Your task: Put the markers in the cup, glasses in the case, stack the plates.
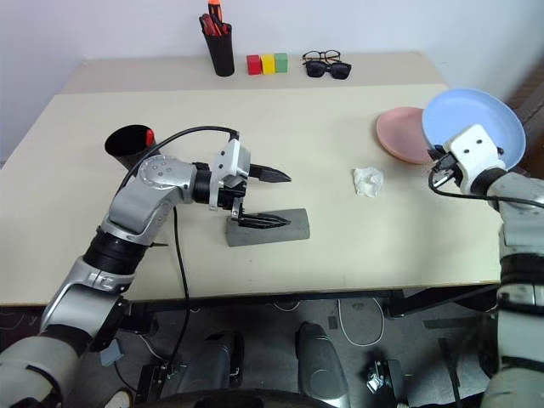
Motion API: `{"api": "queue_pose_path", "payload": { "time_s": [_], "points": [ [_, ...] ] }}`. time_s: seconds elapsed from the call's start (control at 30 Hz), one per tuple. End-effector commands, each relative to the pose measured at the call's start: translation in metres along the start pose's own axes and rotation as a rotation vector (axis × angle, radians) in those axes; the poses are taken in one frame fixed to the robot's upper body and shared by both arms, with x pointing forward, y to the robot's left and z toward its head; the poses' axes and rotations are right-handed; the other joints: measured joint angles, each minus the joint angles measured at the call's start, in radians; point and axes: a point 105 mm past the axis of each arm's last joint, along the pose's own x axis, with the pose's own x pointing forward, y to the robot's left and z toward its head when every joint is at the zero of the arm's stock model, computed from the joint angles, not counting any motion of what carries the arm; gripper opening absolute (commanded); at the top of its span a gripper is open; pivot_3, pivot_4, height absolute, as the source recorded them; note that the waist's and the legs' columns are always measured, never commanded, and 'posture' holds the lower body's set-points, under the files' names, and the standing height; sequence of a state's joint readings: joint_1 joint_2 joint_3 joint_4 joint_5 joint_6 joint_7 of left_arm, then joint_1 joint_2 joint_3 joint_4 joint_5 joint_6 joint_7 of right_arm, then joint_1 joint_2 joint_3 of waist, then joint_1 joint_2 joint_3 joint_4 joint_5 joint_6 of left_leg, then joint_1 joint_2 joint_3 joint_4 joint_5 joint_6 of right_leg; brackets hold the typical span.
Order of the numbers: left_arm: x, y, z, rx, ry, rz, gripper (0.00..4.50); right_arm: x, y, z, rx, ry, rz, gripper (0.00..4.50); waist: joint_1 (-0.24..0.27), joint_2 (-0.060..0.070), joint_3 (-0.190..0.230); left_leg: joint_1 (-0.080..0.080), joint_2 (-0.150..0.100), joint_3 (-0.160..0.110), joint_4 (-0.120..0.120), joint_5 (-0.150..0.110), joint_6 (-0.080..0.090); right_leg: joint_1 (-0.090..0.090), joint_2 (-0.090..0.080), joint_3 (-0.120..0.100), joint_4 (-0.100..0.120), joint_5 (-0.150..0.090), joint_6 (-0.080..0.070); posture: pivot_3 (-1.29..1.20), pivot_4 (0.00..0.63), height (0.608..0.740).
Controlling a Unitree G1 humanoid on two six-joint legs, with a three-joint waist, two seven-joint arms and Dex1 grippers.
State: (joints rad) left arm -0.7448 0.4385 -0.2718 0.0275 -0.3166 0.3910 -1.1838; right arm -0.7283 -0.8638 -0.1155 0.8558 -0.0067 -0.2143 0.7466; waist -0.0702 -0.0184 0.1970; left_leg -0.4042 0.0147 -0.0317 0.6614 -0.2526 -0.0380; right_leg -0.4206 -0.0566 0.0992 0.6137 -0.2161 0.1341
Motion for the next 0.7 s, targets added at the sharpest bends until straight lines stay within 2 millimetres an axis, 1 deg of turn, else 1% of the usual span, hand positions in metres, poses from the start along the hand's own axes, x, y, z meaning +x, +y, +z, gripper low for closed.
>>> {"api": "queue_pose_path", "payload": {
  "time_s": [0.03,0.13,0.23,0.33,0.37,0.4,0.43,0.5,0.53,0.57,0.63,0.7],
  "points": [
    [-0.011,0.000,0.014,0.028,-0.021,0.063,4.50,0.020,-0.009,0.020,-0.036,-0.028,-0.023,0.01,-0.008,0.000,0.000,0.000,0.000,0.000,0.000,0.000,0.000,0.000,0.000,0.000,0.000,0.000,0.001,0.00,0.150,0.740],
    [-0.020,-0.003,0.013,0.015,-0.007,0.103,4.50,0.036,-0.007,0.031,-0.041,-0.024,-0.033,0.01,-0.009,0.001,0.001,0.000,0.000,0.000,-0.001,0.000,0.000,-0.002,0.000,0.001,0.000,0.001,0.001,0.00,0.150,0.740],
    [-0.029,-0.007,0.012,-0.005,0.010,0.150,4.50,0.050,0.001,0.040,-0.016,-0.030,-0.030,0.01,-0.009,0.001,0.001,0.000,0.000,0.000,-0.003,0.000,0.000,-0.002,0.000,0.001,0.000,0.001,0.001,0.00,0.150,0.740],
    [-0.035,-0.009,0.011,-0.020,0.022,0.185,4.50,0.059,0.008,0.046,-0.017,-0.031,-0.031,1.01,-0.005,0.001,0.001,0.000,0.000,0.000,-0.003,0.000,0.000,-0.002,0.000,0.001,0.000,0.001,0.001,0.00,0.150,0.740],
    [-0.037,-0.010,0.011,-0.022,0.026,0.197,4.50,0.062,0.010,0.047,-0.021,-0.030,-0.035,1.57,-0.003,0.001,0.001,-0.001,0.000,0.000,-0.002,0.000,0.000,-0.002,0.000,0.001,0.000,0.001,0.001,0.00,0.150,0.740],
    [-0.039,-0.010,0.011,-0.028,0.028,0.210,4.50,0.064,0.009,0.049,-0.036,-0.031,-0.058,1.99,-0.002,0.001,0.001,0.000,0.000,0.000,-0.002,0.000,0.000,-0.002,0.000,0.001,0.000,0.001,0.001,0.00,0.150,0.740],
    [-0.041,-0.010,0.011,-0.033,0.029,0.220,4.50,0.065,0.007,0.051,-0.053,-0.036,-0.091,2.58,-0.002,0.001,0.001,0.000,0.000,0.000,-0.002,0.000,0.000,-0.002,0.000,0.001,0.000,0.001,0.001,0.00,0.150,0.740],
    [-0.042,-0.011,0.012,-0.040,0.032,0.232,4.50,0.065,0.001,0.055,-0.082,-0.045,-0.148,3.57,-0.001,0.001,0.001,-0.001,0.000,0.000,-0.002,0.000,0.000,-0.002,0.000,0.001,0.000,0.001,0.001,0.00,0.150,0.740],
    [-0.043,-0.011,0.011,-0.043,0.034,0.235,4.50,0.064,-0.003,0.057,-0.096,-0.050,-0.169,3.57,-0.002,0.001,0.001,-0.001,0.000,0.000,-0.002,0.000,0.000,-0.002,0.000,0.001,0.000,0.001,0.001,0.00,0.150,0.740],
    [-0.043,-0.011,0.011,-0.047,0.034,0.236,4.50,0.062,-0.006,0.060,-0.071,-0.069,-0.178,3.57,-0.003,0.001,0.001,-0.001,0.000,0.000,-0.002,0.000,0.000,-0.002,0.000,0.001,0.000,0.001,0.001,0.00,0.150,0.740],
    [-0.042,-0.011,0.010,-0.053,0.034,0.234,4.50,0.059,-0.009,0.063,0.040,-0.121,-0.165,3.57,-0.003,0.001,0.001,0.000,0.000,0.000,-0.003,0.000,0.000,-0.002,0.000,0.001,0.000,0.000,0.001,0.00,0.150,0.740],
    [-0.042,-0.011,0.009,-0.059,0.033,0.232,4.50,0.057,-0.007,0.064,0.139,-0.162,-0.122,3.57,-0.003,0.001,0.001,0.000,0.000,0.000,-0.003,0.000,0.000,-0.002,0.000,0.001,0.000,0.001,0.001,0.00,0.150,0.740]
  ]
}}
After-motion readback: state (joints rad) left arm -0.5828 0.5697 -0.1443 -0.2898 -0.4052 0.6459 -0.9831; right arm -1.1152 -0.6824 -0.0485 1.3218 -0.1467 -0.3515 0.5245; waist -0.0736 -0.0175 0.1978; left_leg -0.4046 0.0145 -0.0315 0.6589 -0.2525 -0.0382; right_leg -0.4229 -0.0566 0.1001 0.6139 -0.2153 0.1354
